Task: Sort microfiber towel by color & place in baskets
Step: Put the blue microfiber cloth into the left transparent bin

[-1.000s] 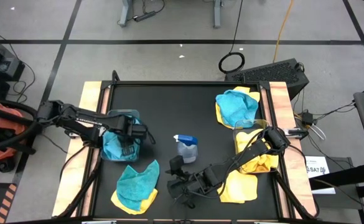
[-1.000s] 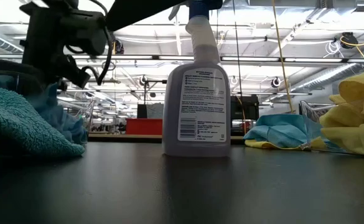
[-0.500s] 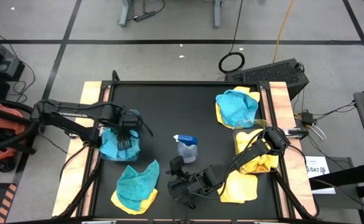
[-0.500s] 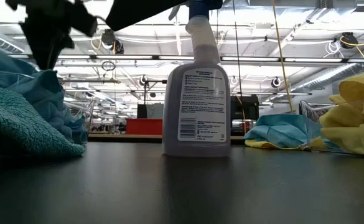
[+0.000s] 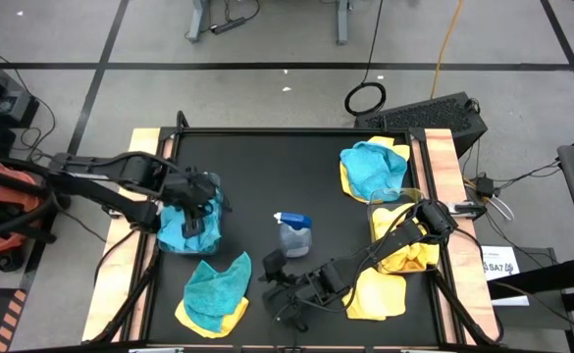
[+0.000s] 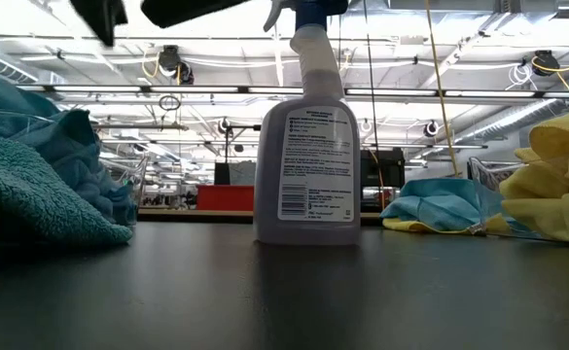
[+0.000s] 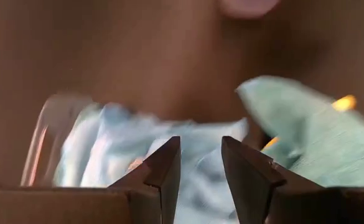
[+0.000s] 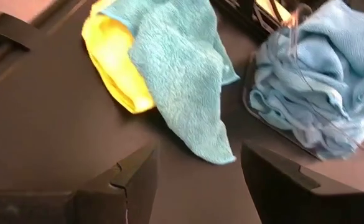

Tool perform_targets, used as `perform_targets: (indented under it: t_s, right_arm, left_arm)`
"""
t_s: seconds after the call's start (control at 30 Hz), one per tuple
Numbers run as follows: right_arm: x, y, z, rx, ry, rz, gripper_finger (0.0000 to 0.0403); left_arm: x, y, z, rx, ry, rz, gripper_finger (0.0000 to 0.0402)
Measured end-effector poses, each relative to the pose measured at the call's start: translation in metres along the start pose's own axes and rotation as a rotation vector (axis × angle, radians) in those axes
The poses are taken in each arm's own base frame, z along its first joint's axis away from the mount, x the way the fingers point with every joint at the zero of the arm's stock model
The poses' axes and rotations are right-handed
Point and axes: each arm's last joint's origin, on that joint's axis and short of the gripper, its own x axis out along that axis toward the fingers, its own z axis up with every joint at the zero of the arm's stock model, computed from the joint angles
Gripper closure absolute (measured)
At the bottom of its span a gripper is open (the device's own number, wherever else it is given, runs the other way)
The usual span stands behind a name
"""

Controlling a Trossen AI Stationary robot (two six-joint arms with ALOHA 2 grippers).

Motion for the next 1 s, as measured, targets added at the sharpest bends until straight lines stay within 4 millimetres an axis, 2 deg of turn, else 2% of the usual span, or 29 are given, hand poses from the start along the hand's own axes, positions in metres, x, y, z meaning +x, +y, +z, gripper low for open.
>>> perform_targets:
  t_s: [0.17, 0.4, 0.6, 0.83, 1.0]
  right_arm:
    - [0.0, 0.001, 0.006, -0.02, -0.071, 0.073, 0.0188]
    - [-0.001, 0.003, 0.012, -0.037, -0.157, 0.17, 0.0188]
    - [0.001, 0.003, 0.017, -0.017, -0.217, 0.184, 0.0188]
    - [0.026, 0.017, 0.012, -0.022, -0.262, 0.218, 0.0188]
    - [0.032, 0.018, 0.014, -0.037, -0.322, 0.197, 0.0188]
  left_arm:
    - [-0.01, -0.025, 0.007, 0.117, -0.181, -0.121, 0.0278]
    - [-0.011, -0.057, 0.008, 0.237, -0.288, -0.207, 0.0278]
    - [0.003, -0.083, 0.005, 0.29, -0.278, -0.2, 0.0278]
    - [0.023, -0.114, -0.004, 0.358, -0.194, -0.197, 0.0278]
    - [0.027, -0.126, -0.013, 0.363, -0.169, -0.2, 0.0278]
